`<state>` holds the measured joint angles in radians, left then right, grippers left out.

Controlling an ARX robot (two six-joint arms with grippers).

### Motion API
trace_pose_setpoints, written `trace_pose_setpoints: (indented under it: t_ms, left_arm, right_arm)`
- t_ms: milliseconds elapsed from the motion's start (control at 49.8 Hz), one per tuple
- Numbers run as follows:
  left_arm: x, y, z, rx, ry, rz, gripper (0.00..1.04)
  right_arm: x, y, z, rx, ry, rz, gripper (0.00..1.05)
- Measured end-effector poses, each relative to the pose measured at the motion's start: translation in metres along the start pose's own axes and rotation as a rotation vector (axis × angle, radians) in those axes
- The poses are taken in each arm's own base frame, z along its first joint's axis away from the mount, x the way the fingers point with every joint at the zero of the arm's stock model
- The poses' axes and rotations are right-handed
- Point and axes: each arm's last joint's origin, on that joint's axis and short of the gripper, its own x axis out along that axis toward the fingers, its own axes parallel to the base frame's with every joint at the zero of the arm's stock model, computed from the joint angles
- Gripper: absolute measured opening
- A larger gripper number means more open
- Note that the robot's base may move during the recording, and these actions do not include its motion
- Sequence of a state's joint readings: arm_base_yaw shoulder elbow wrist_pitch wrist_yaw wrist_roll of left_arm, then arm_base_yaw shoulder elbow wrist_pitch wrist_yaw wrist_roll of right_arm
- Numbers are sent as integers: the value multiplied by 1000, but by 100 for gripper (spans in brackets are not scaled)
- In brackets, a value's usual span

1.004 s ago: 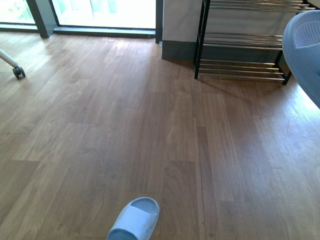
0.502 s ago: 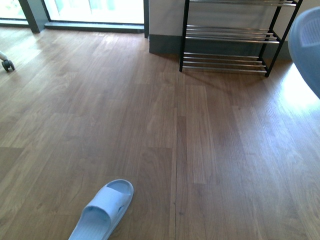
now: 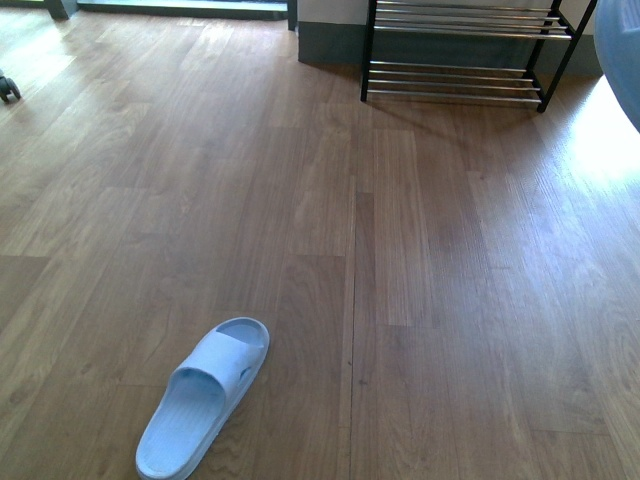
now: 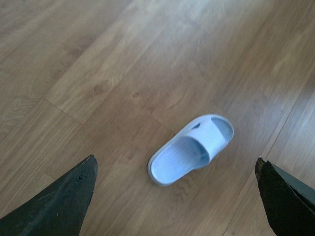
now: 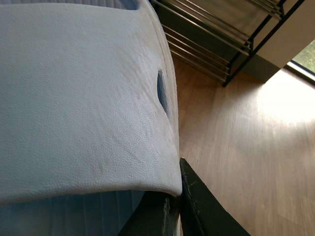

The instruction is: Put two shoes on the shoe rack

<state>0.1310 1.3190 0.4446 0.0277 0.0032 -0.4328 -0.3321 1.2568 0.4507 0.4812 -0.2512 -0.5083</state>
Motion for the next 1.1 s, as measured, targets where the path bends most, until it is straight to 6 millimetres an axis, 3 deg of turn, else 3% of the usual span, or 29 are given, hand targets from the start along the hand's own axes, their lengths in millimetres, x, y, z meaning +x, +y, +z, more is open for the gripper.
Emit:
trace_pose_setpoints:
  t_ms: [181,261,442,562,703,944,1104]
  left_arm:
    - [72,-43,17,298,177,22,95]
    - [98,-51,18,379,240,23,95]
    - [147,-52,6,518,373,44,95]
    - [178,-47,-12,620,470,59,95]
    - [205,-48,-32,717,540,38,95]
    - [240,-52,-44,864,516,41,95]
    - [258,-56,-62,953,475,26,95]
  right_arm:
    - [0,0,0,0,0,0,2]
    - [0,0,0,0,0,0,2]
    - [0,0,0,0,0,0,2]
    - [0,0,0,0,0,0,2]
    - [0,0,0,0,0,0,2]
    - [0,0,0,0,0,0,2]
    - [0,0,0,0,0,0,2]
